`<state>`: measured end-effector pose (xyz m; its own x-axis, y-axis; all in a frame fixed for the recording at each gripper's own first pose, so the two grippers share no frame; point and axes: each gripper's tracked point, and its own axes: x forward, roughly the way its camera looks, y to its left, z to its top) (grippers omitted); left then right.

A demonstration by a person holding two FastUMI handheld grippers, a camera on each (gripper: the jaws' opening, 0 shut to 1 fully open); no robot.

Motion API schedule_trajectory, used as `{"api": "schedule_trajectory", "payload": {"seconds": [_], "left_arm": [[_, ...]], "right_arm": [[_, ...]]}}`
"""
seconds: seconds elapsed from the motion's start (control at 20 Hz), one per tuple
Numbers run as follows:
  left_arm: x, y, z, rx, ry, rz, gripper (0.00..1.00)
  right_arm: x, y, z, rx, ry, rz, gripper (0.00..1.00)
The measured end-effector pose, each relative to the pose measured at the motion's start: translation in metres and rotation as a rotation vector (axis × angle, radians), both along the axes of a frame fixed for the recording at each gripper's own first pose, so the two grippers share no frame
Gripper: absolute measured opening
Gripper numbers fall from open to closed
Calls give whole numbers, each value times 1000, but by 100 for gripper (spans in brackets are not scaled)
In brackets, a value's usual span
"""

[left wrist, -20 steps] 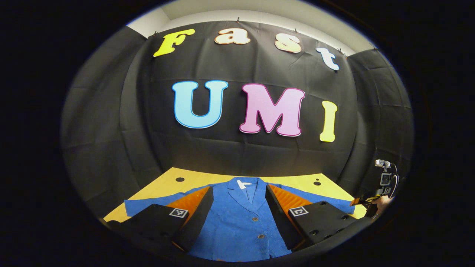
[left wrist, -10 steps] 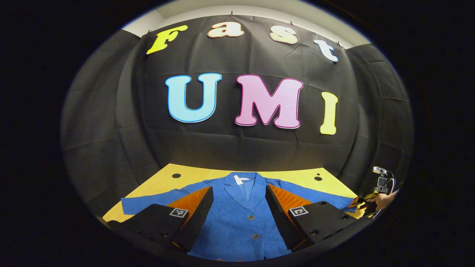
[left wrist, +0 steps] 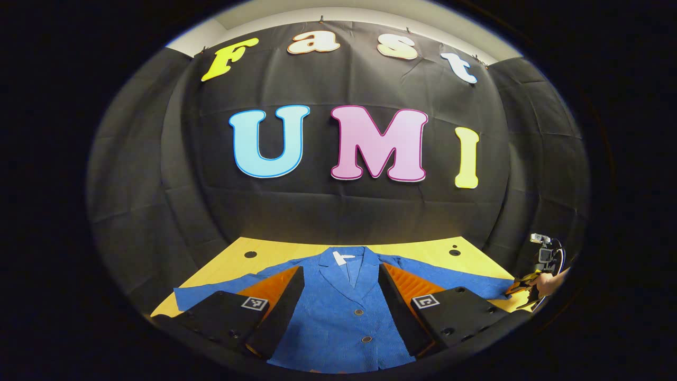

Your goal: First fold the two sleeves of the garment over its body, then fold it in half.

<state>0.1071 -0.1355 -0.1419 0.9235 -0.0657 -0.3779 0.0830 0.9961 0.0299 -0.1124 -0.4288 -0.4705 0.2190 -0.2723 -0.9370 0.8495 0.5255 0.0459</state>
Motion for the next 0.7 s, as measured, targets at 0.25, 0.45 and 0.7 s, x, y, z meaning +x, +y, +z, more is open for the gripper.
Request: {"api": "schedule_trajectory", "payload": {"seconds": [0.25, 0.45, 0.7], "left_arm": [[1, 4, 1, 2, 0, 6, 81], [-3, 10, 2, -4, -2, 19, 81], [-13, 17, 0, -33, 2, 45, 81]], "right_arm": [[10, 13, 5, 28, -57, 51, 2], [19, 10, 29, -12, -98, 51, 1], [56, 10, 86, -106, -174, 175, 1]]}}
